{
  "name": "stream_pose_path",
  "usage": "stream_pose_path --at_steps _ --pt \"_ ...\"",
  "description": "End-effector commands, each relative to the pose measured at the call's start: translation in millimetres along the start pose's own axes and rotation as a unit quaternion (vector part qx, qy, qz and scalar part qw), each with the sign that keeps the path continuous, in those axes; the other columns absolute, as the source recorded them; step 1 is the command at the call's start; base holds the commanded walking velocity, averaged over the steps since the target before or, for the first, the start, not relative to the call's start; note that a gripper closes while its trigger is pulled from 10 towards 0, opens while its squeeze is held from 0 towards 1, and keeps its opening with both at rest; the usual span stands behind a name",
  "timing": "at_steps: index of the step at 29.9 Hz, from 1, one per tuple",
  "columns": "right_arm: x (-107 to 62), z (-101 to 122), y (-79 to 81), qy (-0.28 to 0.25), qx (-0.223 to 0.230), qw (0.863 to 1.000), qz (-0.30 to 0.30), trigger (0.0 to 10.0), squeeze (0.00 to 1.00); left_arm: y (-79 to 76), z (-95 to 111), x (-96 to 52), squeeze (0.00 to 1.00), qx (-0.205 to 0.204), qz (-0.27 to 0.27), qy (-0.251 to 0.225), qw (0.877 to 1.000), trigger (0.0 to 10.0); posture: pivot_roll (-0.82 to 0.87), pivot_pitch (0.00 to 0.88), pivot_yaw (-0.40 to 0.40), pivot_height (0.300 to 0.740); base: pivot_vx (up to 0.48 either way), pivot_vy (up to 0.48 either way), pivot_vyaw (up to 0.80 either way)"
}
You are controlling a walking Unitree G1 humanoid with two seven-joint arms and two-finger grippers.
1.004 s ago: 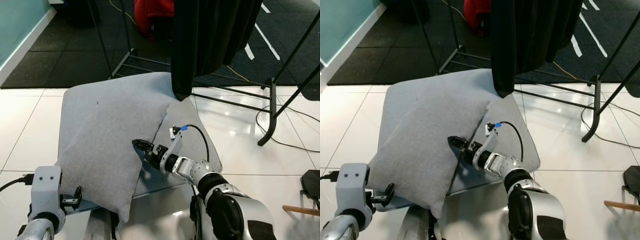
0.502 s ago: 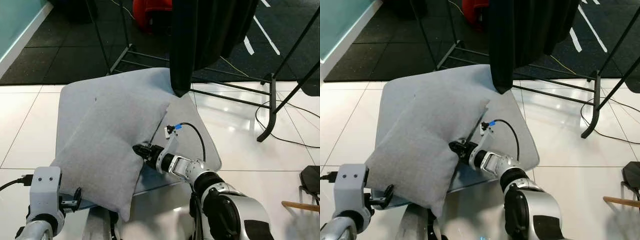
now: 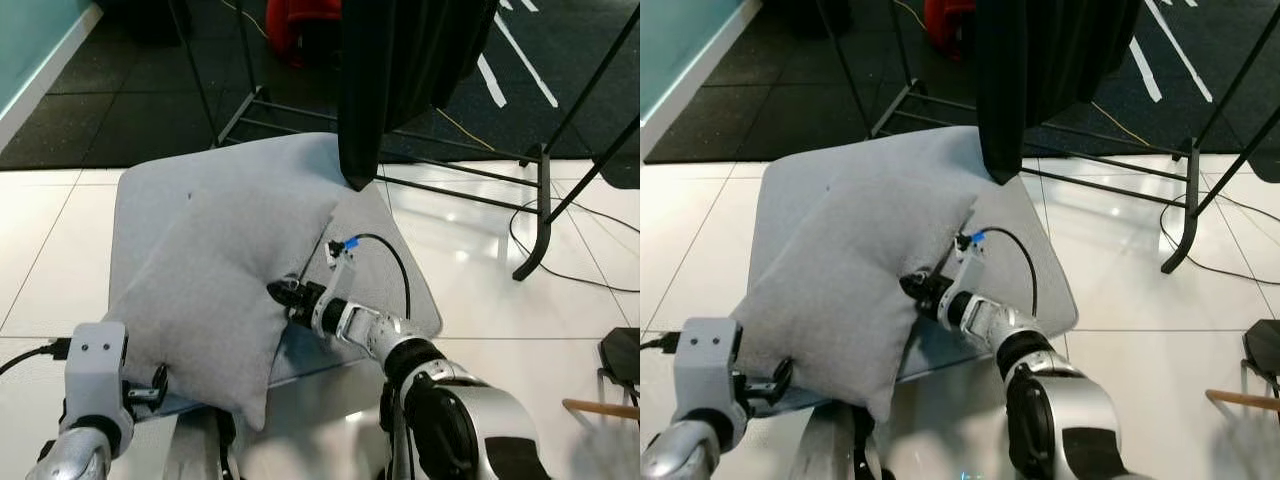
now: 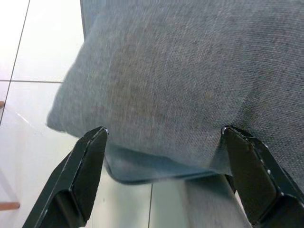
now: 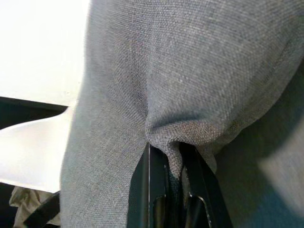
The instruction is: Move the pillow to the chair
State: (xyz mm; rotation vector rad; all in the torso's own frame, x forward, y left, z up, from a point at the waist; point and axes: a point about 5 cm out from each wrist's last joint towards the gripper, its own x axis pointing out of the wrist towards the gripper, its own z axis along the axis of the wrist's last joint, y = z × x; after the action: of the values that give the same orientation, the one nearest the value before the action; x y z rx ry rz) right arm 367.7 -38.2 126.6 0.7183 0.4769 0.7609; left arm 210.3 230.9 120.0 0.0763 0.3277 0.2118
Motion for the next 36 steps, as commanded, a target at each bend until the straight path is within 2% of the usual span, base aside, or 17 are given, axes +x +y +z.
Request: stream_pose_path --at_steps 1,6,10,11,15,16,24,33,36 --pt "-0.6 13 7.4 -0.022 -0.011 0.999 0.042 0.0 0.0 -3.1 -6 4.4 0.0 -0.01 0.001 0.009 1.0 10.0 -0.02 0.305 -0.004 0.499 0.0 0.0 -0.42" --pt "-11.5 37 13.8 -0.04 -0.066 0.992 0.103 0.0 0.0 -19.8 8 20.6 0.0 -0.032 -0.015 -0.026 0.999 10.0 -0.07 0.247 -0.02 0.518 0.0 0.0 0.0" --pt "-19.1 42 11.5 -0.035 -0.099 0.988 0.11 0.0 0.0 -28.7 11 29.6 0.0 -0.039 -0.021 -0.033 0.998 10.0 -0.09 0.219 -0.028 0.536 0.0 0.0 0.0" --pt "-22.0 44 9.9 -0.037 -0.106 0.988 0.109 0.0 0.0 -31.9 12 33.3 0.0 -0.045 -0.022 -0.036 0.998 10.0 -0.11 0.185 -0.036 0.541 0.0 0.0 0.0" --pt "-26.4 45 5.0 -0.04 -0.11 0.988 0.099 0.0 0.0 -38.3 15 40.3 0.0 -0.053 -0.026 -0.043 0.997 10.0 -0.13 0.155 -0.04 0.55 0.0 0.0 0.0" --pt "-30.4 46 1.6 -0.042 -0.111 0.988 0.096 0.0 0.0 -45.0 19 46.7 0.0 -0.058 -0.03 -0.053 0.996 10.0 -0.13 0.128 -0.043 0.559 0.0 0.0 0.0" --pt "-29.6 46 4.8 -0.038 -0.127 0.986 0.102 0.0 0.0 -49.7 26 59.0 0.0 -0.059 -0.028 -0.071 0.995 10.0 -0.13 0.08 -0.045 0.592 0.0 0.0 0.0" --pt "-27.3 46 7.8 -0.038 -0.135 0.984 0.107 0.0 0.0 -45.7 24 64.6 0.0 -0.06 -0.02 -0.072 0.995 10.0 -0.13 0.036 -0.051 0.625 -0.401 0.0 0.0" --pt "-27.8 45 7.5 -0.038 -0.136 0.984 0.107 0.0 0.0 -46.2 24 65.8 0.0 -0.062 -0.018 -0.076 0.995 10.0 -0.13 0.023 -0.048 0.634 0.0 0.0 0.0"
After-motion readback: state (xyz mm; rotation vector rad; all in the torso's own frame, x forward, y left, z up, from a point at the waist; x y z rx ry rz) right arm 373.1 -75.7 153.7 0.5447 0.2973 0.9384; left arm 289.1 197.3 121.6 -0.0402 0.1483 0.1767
